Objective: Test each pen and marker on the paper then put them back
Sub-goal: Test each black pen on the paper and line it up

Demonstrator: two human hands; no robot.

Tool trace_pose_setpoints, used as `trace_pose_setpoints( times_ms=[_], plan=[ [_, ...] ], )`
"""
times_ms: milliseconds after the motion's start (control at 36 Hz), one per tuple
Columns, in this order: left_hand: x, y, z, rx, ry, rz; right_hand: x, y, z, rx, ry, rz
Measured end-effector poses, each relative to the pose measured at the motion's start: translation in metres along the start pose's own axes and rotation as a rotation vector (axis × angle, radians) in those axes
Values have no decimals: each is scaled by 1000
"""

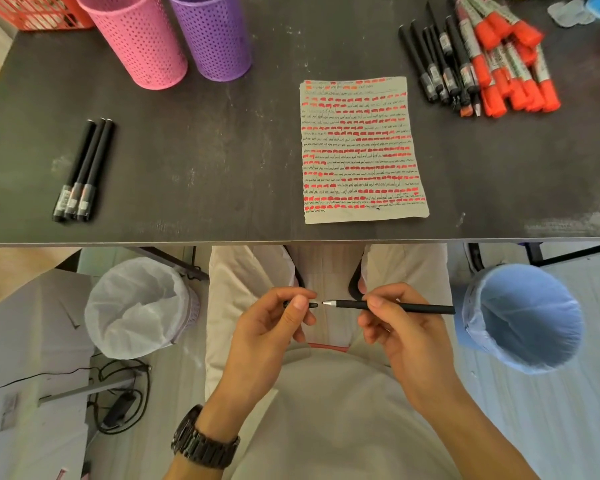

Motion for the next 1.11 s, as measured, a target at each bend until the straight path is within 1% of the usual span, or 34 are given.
trace_pose_setpoints(
  times_ms=[333,889,1111],
  plan=[
    [-1,6,0,-8,1,-10,0,-3,-2,31,-37,26],
    [2,15,-11,-31,-51,-11,0,0,-15,58,-84,8],
    [1,18,-13,-20,-38,-19,0,2,-17,26,-70,4]
  ],
)
Point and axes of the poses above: each hand's wrist, its own x-axis away from the middle knuckle, its own z-axis out of the back of the hand, y = z × x, the point moved 7 cm from there along -x, towards the middle knuckle, and after that the axes turned 6 degrees about -y, right-handed, at the moved point
